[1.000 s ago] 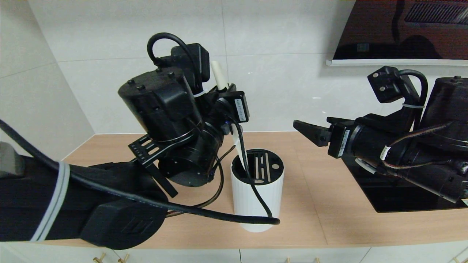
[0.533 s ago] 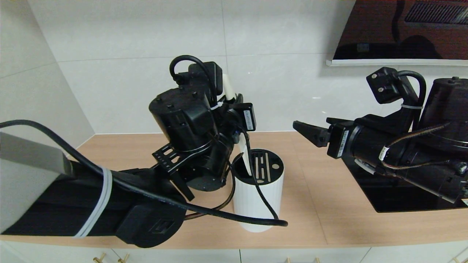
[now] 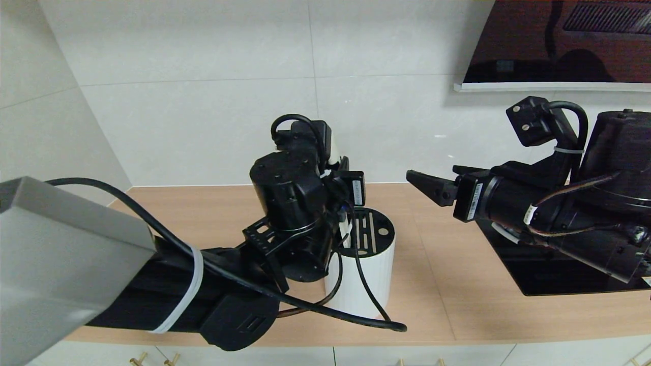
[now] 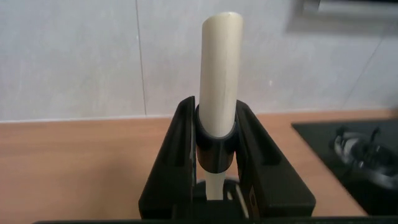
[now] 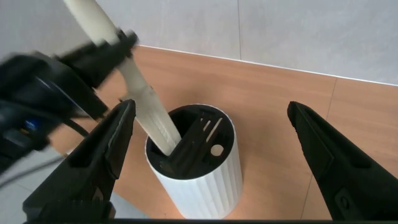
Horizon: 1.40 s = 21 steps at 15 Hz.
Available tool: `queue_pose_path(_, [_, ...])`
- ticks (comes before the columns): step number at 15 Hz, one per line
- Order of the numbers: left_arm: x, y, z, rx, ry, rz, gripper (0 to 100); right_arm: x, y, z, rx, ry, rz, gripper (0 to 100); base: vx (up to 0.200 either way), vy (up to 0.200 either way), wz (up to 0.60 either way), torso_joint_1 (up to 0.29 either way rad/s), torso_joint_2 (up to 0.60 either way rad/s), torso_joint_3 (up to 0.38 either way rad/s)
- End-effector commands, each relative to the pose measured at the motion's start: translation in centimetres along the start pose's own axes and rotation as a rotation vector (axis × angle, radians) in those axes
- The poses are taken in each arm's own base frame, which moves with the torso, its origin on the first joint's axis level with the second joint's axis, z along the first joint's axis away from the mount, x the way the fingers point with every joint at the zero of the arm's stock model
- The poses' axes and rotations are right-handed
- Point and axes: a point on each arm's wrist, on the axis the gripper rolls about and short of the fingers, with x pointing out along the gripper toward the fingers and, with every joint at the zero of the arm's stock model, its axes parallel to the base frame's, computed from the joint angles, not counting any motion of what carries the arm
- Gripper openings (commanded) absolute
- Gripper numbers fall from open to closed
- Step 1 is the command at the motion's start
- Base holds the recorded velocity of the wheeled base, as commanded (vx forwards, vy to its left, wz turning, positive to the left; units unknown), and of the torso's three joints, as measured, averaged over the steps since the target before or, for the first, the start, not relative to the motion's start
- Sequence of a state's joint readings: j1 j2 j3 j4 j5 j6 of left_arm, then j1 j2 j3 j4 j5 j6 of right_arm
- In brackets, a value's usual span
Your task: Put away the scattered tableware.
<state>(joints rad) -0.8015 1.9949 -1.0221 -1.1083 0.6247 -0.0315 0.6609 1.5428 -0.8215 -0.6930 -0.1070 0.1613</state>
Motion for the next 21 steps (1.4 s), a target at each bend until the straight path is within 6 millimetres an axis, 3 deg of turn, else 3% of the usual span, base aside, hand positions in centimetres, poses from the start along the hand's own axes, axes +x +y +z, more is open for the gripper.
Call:
queue_pose_path(1, [0.2, -0.4, -1.6, 0.022, 0.033, -0.003, 0, 0.1, 0.0, -0.1, 0.0, 0.002, 0.0, 100, 0.0, 0.0, 0.0, 0.0, 0.0, 0.0])
queue_pose_path(11, [0.2, -1.0, -6.1, 0.064, 0.126, -0.012, 0, 0.3, 0.0, -0.3, -0.001, 0.005, -0.001, 100, 0.0, 0.0, 0.0, 0.0, 0.0, 0.0])
queue_pose_path(21, [-0.2, -1.1, -6.7, 0.074, 0.146, -0.02, 0, 0.2, 0.0, -0.3, -0.001, 0.005, -0.001, 100, 0.0, 0.0, 0.0, 0.0, 0.0, 0.0])
